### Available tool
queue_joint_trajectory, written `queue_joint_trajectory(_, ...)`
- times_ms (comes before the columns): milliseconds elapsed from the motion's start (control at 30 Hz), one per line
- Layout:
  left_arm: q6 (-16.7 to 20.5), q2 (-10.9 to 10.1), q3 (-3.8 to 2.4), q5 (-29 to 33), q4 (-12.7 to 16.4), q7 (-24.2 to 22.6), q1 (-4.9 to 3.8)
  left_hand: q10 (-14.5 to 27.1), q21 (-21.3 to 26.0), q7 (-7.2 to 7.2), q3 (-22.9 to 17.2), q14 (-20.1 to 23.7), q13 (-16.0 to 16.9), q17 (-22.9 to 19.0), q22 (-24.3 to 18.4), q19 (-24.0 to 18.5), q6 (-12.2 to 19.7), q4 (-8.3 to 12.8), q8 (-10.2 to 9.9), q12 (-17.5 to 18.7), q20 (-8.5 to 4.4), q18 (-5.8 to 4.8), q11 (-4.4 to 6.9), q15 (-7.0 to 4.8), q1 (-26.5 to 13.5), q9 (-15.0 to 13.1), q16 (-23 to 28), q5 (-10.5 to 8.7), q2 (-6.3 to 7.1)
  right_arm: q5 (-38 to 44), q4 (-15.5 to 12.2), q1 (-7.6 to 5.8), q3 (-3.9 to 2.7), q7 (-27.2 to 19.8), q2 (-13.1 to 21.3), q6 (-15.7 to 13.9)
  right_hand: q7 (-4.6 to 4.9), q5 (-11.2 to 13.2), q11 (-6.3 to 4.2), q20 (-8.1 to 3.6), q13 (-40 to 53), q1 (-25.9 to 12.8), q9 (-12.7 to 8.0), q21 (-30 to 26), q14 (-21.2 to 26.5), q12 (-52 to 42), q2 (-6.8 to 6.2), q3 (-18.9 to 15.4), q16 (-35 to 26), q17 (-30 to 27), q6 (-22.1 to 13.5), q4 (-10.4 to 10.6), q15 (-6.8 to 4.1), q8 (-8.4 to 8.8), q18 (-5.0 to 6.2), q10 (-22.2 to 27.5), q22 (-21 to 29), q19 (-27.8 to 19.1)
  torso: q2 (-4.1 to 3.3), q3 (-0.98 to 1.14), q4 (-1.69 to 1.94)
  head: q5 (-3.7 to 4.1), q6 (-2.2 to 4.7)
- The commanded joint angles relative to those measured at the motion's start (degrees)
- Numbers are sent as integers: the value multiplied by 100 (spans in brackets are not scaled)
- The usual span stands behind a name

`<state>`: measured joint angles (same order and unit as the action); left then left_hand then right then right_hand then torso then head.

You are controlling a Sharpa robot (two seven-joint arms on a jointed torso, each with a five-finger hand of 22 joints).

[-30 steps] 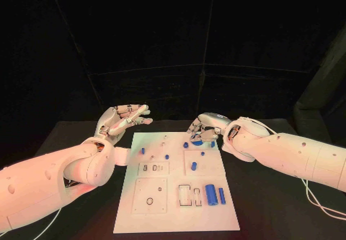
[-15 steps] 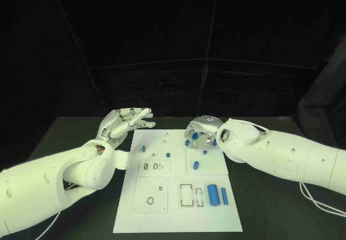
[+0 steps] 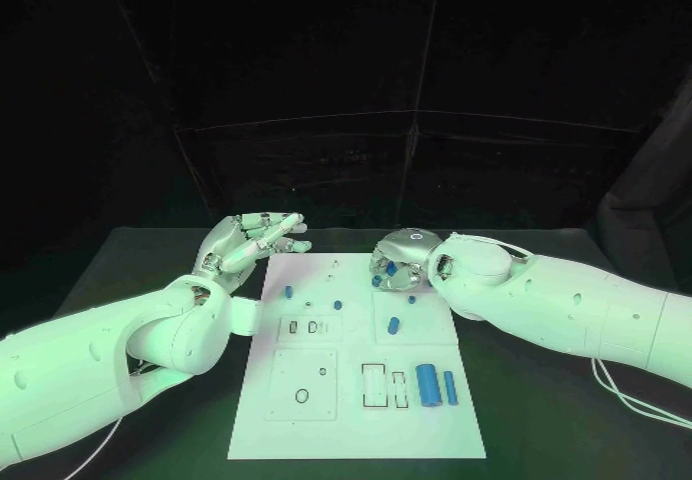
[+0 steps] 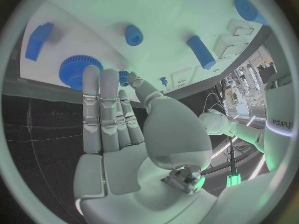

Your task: Assemble the parts on the task board

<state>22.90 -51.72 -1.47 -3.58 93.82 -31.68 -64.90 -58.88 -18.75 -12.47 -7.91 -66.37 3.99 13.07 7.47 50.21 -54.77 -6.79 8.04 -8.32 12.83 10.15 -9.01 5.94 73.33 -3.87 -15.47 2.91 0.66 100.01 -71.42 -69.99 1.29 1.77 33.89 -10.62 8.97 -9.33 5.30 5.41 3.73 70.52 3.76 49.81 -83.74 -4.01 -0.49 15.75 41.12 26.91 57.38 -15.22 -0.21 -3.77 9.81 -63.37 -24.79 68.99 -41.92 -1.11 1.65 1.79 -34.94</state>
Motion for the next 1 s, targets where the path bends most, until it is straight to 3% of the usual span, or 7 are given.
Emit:
queue_joint_trajectory(33,-111,-3,0,-50,-3,-10,-8,-13,-1,-23,2,-16,-10,9,-9,52,-20,19,-30,36,-1,41,-35,16,16,6,18,10,-48,89,36,-16,-5,73,-18,276,-17,43,-9,-8,1,4,11,60,-73,-37,49,61,111,95,10,13,-10,-4,68,-74,-39,-47,-4,3,2,-5,-28)
queue_joint_trajectory(333,-151,6,2,-50,-30,0,-8,-10,1,-27,1,-17,-10,15,-12,55,-18,17,-36,44,0,41,-39,17,9,6,20,10,-54,86,119,-16,-5,8,-84,289,-9,179,-17,-1,-5,-52,14,386,-49,-42,111,303,520,466,105,71,-9,-12,40,-196,-359,-58,-12,7,4,-21,-62)
queue_joint_trajectory(600,-185,18,5,-50,-69,20,-8,-9,1,-28,-1,-18,-10,19,-13,57,-18,17,-39,48,0,41,-40,18,6,6,20,11,-59,52,125,-15,-5,-77,-130,117,2,304,-13,6,-7,-99,9,607,-40,-21,64,421,755,681,121,106,-3,1,11,-227,-612,-36,-15,9,-1,-29,-84)
queue_joint_trajectory(1000,-235,30,40,-50,-118,57,-8,-11,4,-30,-12,-25,-9,31,-17,64,-19,32,-48,59,1,42,-41,18,17,6,22,11,-69,16,152,-15,-5,-3,-152,189,44,386,17,27,-7,-163,3,729,-6,8,-38,469,871,754,79,161,21,13,1,-193,-718,-64,-22,8,0,-26,-102)
